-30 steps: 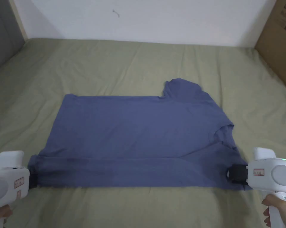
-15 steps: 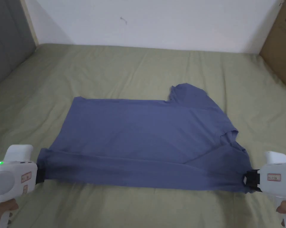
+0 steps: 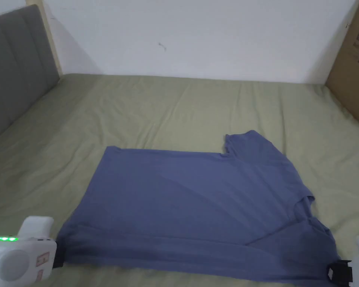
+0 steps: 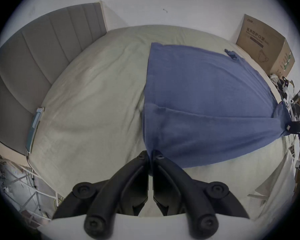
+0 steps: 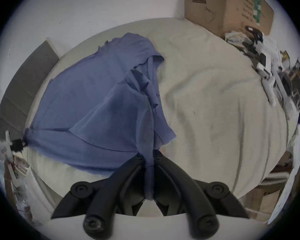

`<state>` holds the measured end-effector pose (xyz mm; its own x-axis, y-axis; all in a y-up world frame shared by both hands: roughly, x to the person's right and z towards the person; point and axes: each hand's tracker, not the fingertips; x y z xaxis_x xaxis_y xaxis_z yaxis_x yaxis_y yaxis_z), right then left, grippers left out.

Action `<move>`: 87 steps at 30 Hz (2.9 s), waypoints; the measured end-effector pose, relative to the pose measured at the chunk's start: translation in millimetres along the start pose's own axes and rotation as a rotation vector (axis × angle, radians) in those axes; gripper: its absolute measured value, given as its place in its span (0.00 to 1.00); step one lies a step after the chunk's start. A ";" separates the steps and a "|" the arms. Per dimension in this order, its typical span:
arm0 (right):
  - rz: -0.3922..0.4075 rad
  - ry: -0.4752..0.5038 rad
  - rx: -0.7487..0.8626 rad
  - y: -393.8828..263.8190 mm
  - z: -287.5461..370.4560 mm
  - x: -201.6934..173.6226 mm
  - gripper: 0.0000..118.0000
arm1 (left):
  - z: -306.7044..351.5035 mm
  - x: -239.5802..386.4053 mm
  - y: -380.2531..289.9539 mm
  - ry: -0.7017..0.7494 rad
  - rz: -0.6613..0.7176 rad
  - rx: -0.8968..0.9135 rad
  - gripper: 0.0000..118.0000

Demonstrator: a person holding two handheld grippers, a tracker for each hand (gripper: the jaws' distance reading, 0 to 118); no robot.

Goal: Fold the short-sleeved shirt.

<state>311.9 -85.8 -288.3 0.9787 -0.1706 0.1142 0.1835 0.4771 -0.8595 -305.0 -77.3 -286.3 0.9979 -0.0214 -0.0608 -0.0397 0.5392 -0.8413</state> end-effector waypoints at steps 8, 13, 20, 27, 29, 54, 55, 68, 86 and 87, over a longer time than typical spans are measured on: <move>-0.036 -0.070 0.063 6.2 5.4 3.5 0.66 | -3.8 -1.9 4.7 0.035 0.023 -0.008 0.91; 0.010 -0.007 0.148 32.8 35.8 -4.6 0.66 | 30.3 -4.7 24.9 0.087 0.070 0.068 0.89; 0.107 0.021 0.264 83.0 43.9 -54.4 0.04 | 53.2 26.6 68.9 -0.039 0.073 0.177 0.01; 0.106 0.087 0.215 134.7 0.0 -90.6 0.01 | 15.9 64.6 106.6 -0.051 0.077 0.155 0.00; 0.068 0.107 0.211 156.2 -13.9 -90.9 0.01 | 9.6 71.9 117.6 -0.081 0.080 0.165 0.00; 0.147 -0.061 0.022 315.3 -207.4 -58.9 0.53 | -99.2 109.0 218.5 -0.071 -0.064 0.132 0.00; 0.155 -0.079 0.030 315.7 -204.4 -61.0 0.41 | -99.7 108.0 218.7 -0.069 -0.064 0.125 0.00; 0.214 -0.063 0.076 322.2 -168.4 -73.6 0.05 | -109.1 71.9 226.3 -0.127 0.028 0.110 0.00; 0.171 -0.041 0.078 317.2 -179.0 -64.8 0.05 | -244.1 37.7 329.5 -0.044 0.042 -0.026 0.63; 0.177 -0.044 0.074 317.5 -180.0 -65.2 0.05 | -239.7 41.0 327.8 -0.037 0.022 -0.020 0.53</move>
<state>289.8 -78.4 -658.4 0.9991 -0.0415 -0.0121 0.0131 0.5591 -0.8290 -289.2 -103.3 -693.3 0.9979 0.0214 -0.0604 -0.0626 0.5225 -0.8503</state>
